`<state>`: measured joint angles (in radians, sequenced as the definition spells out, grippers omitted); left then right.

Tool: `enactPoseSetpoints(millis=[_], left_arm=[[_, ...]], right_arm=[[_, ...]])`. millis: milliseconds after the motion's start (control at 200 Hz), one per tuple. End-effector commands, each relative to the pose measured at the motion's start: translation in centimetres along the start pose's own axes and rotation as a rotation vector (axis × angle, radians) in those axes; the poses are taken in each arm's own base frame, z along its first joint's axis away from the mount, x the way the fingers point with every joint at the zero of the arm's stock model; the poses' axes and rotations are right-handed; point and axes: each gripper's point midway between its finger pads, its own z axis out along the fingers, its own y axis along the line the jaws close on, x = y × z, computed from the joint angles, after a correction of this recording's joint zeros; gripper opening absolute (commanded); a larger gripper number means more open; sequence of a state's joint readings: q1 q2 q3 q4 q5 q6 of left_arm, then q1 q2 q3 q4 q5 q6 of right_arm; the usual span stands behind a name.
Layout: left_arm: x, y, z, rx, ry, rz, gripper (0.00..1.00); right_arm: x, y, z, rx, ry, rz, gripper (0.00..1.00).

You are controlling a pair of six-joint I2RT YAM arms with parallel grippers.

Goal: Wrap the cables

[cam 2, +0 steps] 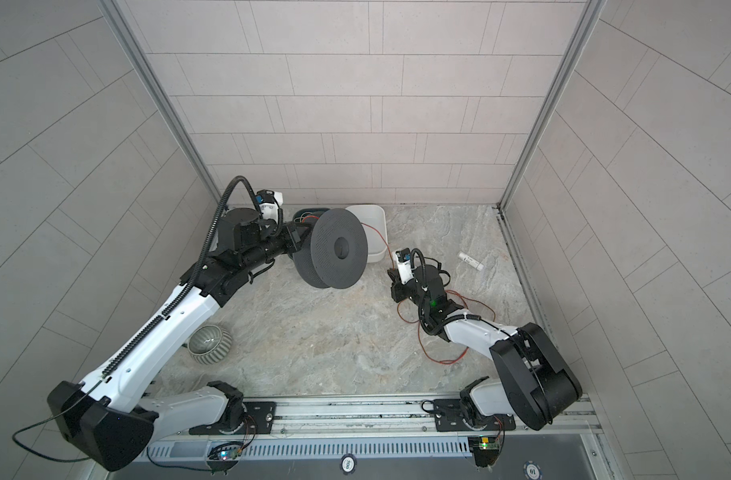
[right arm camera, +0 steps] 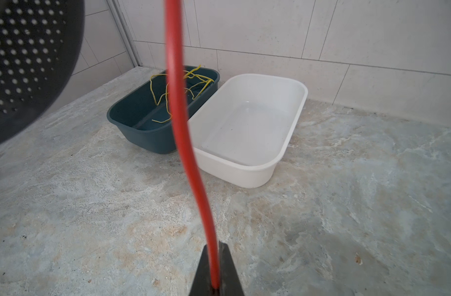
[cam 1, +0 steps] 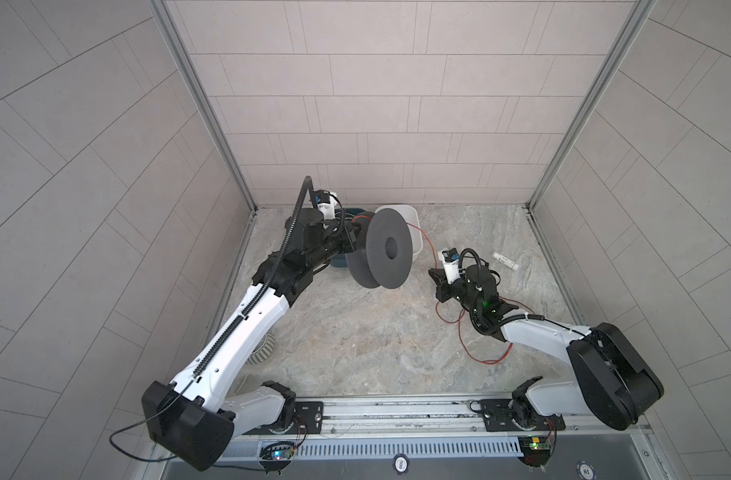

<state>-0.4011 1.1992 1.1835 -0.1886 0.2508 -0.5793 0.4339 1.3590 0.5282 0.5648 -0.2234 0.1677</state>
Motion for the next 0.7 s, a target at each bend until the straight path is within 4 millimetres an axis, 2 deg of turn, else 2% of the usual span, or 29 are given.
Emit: enactPoseSetpoints(millis=[0, 150, 440, 580, 600, 696], left_arm=[[-4.6, -1.9, -1.8, 0.109, -0.205, -0.102, 0.0], [-5.3, -1.0, -1.5, 0.103, -0.258, -0.172, 0.0], [-5.3, 0.9, 0.6, 0.093, -0.314, -0.259, 0.0], [-5.7, 1.9, 0.5, 0.067, -0.374, -0.265, 0.0], [-5.7, 2.1, 0.5, 0.058, -0.382, -0.264, 0.0], [-5.7, 2.6, 0.8, 0.034, -0.391, -0.242, 0.0]], right_arm=[[0.1, 0.4, -0.3, 0.008, 0.022, 0.07, 0.0], [1.1, 2.0, -0.4, 0.033, 0.092, -0.003, 0.0], [1.2, 5.5, -1.2, 0.002, 0.121, -0.089, 0.0], [1.1, 7.2, -2.1, -0.008, 0.135, -0.173, 0.0], [-0.3, 7.7, -2.2, -0.011, 0.107, -0.181, 0.0], [-1.6, 8.9, -2.8, -0.015, 0.097, -0.227, 0.0]])
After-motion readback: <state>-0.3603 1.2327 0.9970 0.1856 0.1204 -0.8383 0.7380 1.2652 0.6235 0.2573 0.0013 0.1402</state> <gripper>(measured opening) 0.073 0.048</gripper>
